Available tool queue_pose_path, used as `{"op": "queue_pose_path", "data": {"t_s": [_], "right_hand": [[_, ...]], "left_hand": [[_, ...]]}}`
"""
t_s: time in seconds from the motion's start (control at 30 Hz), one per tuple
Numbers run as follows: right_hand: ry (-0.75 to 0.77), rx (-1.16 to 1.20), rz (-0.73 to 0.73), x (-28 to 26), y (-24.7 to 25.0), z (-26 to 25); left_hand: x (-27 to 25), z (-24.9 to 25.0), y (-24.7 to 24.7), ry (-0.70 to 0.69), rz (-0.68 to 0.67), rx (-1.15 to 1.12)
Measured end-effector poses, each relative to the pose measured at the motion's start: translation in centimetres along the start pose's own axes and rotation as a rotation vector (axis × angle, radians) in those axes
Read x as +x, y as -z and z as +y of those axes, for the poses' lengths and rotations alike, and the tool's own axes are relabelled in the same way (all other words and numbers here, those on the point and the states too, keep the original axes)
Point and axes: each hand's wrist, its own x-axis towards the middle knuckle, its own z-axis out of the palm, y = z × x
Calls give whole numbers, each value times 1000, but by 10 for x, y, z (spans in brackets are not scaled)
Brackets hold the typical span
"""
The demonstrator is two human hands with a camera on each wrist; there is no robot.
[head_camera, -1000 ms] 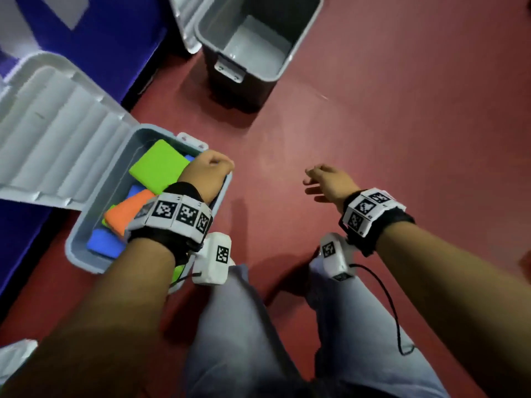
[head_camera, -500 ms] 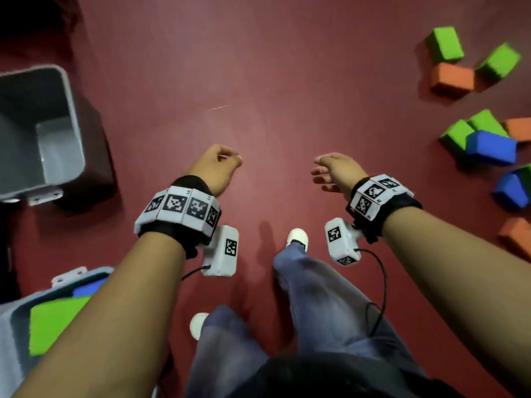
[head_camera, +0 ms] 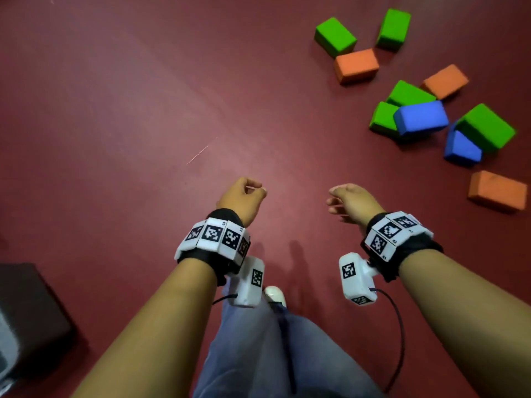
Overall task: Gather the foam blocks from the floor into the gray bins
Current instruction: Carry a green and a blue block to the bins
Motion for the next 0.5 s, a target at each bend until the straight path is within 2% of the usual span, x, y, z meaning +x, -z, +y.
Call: {"op": "queue_pose_path", "data": {"t_s": [0.17,0.3,0.5], "right_hand": [[-52,83,97,77,55,-17],[-124,131,180,142,95,-45],[-209,205,294,226,155,-79]], "left_hand": [[92,58,-64,6,-163,80],[174,119,-93,-17,-263,143],[279,217,-139,-98,-320,289]]}}
